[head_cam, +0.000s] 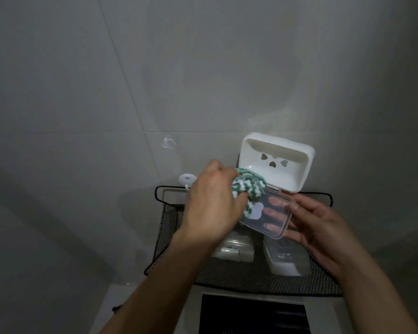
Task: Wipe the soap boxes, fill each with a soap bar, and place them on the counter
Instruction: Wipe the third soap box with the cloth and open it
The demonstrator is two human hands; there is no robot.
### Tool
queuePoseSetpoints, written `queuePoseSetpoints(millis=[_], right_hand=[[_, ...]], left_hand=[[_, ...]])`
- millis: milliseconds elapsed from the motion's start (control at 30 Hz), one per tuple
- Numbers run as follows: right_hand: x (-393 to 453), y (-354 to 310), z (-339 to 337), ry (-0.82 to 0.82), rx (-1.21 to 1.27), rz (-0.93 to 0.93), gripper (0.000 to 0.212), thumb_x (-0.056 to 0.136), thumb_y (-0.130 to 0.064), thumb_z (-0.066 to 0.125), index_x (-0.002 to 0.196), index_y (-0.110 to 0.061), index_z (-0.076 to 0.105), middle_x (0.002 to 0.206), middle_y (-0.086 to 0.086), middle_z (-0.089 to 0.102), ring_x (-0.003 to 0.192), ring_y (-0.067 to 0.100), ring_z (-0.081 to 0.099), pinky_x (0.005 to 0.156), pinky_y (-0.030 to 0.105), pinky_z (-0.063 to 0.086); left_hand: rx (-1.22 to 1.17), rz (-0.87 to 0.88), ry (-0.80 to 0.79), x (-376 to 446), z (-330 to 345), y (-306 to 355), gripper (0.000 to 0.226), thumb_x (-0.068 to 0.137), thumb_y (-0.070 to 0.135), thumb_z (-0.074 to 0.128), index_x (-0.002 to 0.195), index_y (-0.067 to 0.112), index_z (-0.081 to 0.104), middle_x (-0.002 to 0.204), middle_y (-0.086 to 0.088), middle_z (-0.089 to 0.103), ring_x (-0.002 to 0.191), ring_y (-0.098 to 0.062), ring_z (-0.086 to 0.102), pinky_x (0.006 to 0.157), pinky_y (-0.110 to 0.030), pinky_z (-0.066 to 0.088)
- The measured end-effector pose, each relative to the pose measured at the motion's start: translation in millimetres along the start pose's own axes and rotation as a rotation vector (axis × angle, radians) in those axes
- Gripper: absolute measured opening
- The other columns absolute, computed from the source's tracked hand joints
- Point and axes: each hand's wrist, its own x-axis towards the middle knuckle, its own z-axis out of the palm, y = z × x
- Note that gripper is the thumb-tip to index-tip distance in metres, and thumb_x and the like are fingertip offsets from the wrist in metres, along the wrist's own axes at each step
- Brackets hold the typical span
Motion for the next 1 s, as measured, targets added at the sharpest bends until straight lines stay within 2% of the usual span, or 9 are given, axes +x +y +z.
queuePoseSetpoints(millis=[67,133,300,433,567,667,767,867,1000], right_hand=[[0,0,2,0.005,0.0,-0.012,0.04,0.086,-0.01,0.06,0.124,0.0,0.063,0.119,0.021,0.071,0.106,0.035,0.071,0.074,0.043,0.063],[-1,-1,3,0.018,0.012,-0.024,0.039,0.086,-0.01,0.059,0.123,0.0,0.064,0.118,0.021,0.071,0.105,0.035,0.072,0.075,0.044,0.063],[-2,-1,6,0.006,0.02,-0.038,0.036,0.086,-0.01,0.058,0.12,0.0,0.066,0.116,0.02,0.072,0.103,0.034,0.072,0.07,0.041,0.063],[0,3,11,0.003,0.035,-0.025,0.038,0.085,-0.009,0.058,0.121,0.002,0.065,0.115,0.022,0.072,0.1,0.034,0.073,0.068,0.04,0.063],[2,3,12,0.0,0.048,-0.02,0.037,0.087,-0.01,0.057,0.121,0.002,0.065,0.108,0.021,0.074,0.088,0.024,0.075,0.064,0.034,0.062],[3,5,11,-0.006,0.059,-0.025,0.035,0.092,-0.009,0.054,0.124,0.003,0.063,0.108,0.02,0.073,0.087,0.023,0.075,0.065,0.034,0.062],[3,4,11,-0.012,0.071,-0.02,0.037,0.092,-0.008,0.053,0.126,0.004,0.061,0.116,0.024,0.071,0.095,0.029,0.074,0.069,0.039,0.063],[2,2,12,-0.02,0.057,-0.03,0.04,0.089,-0.008,0.054,0.126,0.004,0.061,0.12,0.023,0.07,0.104,0.036,0.071,0.078,0.047,0.062],[2,3,16,-0.025,0.038,-0.018,0.039,0.088,-0.007,0.054,0.124,0.004,0.062,0.118,0.023,0.071,0.101,0.035,0.073,0.073,0.044,0.063]], left_hand=[[0.135,0.034,0.003,-5,10,4,0.029,0.092,0.038,0.064,0.114,0.019,0.066,0.107,0.002,0.047,0.097,-0.016,0.051,0.084,-0.033,0.048],[0.252,0.073,0.009,-11,19,6,0.032,0.094,0.045,0.058,0.115,0.021,0.066,0.109,0.001,0.046,0.102,-0.017,0.047,0.09,-0.036,0.043],[0.336,0.047,0.04,-17,29,10,0.055,0.093,0.064,0.039,0.099,0.019,0.069,0.105,-0.003,0.048,0.098,-0.022,0.042,0.085,-0.041,0.034],[0.248,0.037,0.0,-12,32,13,0.039,0.097,0.05,0.043,0.107,0.022,0.068,0.11,-0.002,0.047,0.102,-0.021,0.039,0.089,-0.039,0.031],[0.099,0.195,-0.057,-17,35,19,0.029,0.094,0.037,0.052,0.119,0.03,0.066,0.113,0.001,0.044,0.102,-0.017,0.033,0.082,-0.035,0.026],[0.138,0.289,-0.092,-18,31,22,0.03,0.092,0.035,0.053,0.119,0.032,0.066,0.115,0.003,0.046,0.103,-0.018,0.033,0.078,-0.035,0.021],[0.257,0.254,-0.102,-15,23,18,0.028,0.094,0.034,0.05,0.117,0.031,0.065,0.123,0.009,0.051,0.106,-0.018,0.035,0.078,-0.036,0.02],[0.339,0.147,-0.098,-15,16,16,0.019,0.094,0.027,0.052,0.109,0.029,0.063,0.118,0.012,0.056,0.105,-0.017,0.034,0.078,-0.038,0.018],[0.339,0.09,-0.107,-16,18,19,0.02,0.089,0.022,0.054,0.107,0.029,0.055,0.115,0.009,0.061,0.11,-0.02,0.036,0.081,-0.04,0.02]])
